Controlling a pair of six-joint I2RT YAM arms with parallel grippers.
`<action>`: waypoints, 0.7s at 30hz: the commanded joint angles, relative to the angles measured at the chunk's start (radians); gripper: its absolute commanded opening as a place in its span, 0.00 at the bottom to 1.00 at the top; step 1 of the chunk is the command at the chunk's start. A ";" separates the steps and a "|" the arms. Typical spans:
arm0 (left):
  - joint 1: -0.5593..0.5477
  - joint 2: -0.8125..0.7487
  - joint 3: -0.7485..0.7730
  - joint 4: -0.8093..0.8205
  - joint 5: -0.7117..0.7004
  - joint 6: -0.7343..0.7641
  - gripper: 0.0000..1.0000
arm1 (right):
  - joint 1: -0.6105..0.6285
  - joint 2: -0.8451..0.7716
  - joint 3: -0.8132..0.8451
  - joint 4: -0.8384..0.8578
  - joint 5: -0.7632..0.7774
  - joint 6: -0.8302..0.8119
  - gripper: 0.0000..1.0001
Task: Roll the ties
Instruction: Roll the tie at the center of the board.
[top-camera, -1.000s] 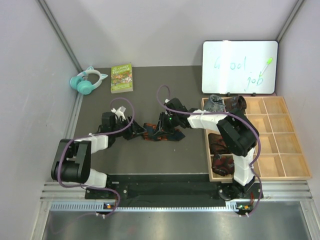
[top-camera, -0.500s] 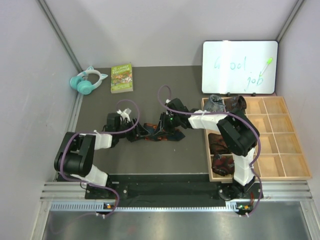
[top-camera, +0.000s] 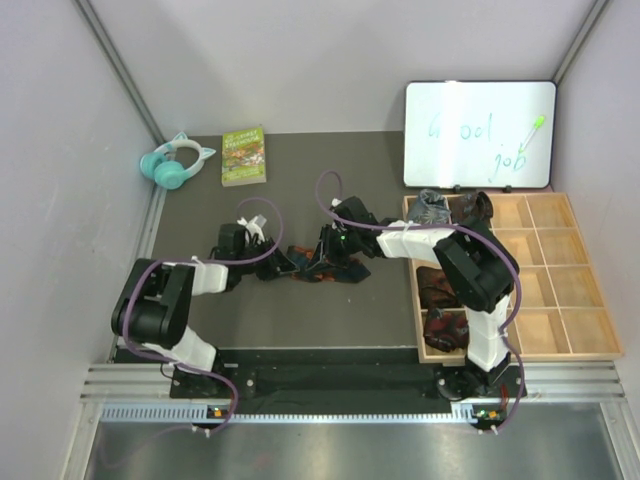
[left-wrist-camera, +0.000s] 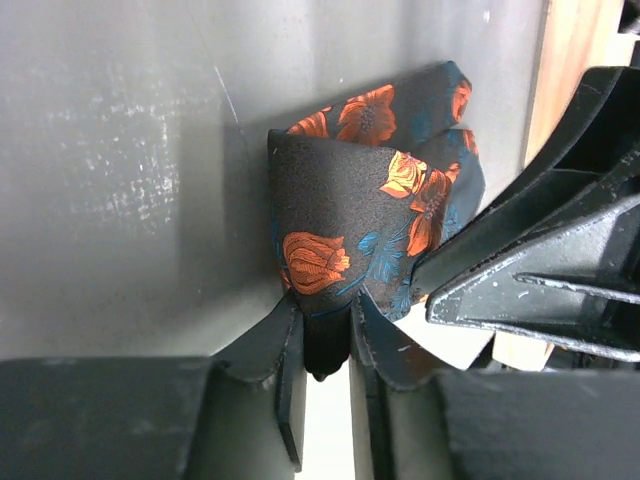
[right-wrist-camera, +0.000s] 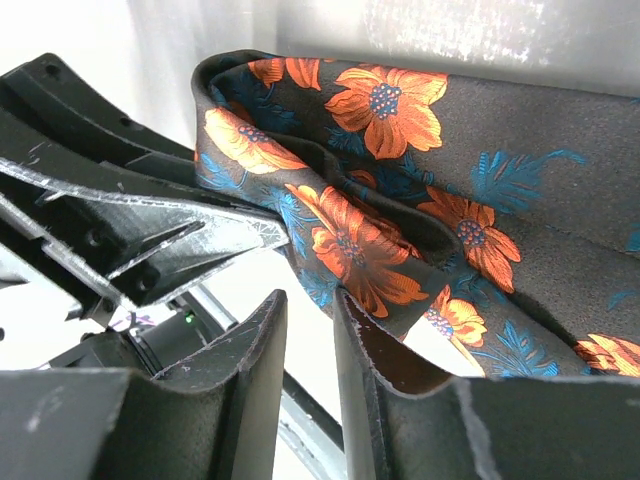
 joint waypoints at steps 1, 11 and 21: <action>-0.054 -0.068 0.073 -0.183 -0.184 0.064 0.18 | -0.022 0.020 -0.002 -0.050 0.055 -0.036 0.27; -0.216 -0.153 0.250 -0.539 -0.532 0.147 0.15 | -0.094 -0.052 -0.024 -0.065 0.043 -0.068 0.28; -0.370 -0.081 0.444 -0.755 -0.830 0.161 0.15 | -0.098 -0.104 -0.084 -0.050 0.030 -0.076 0.28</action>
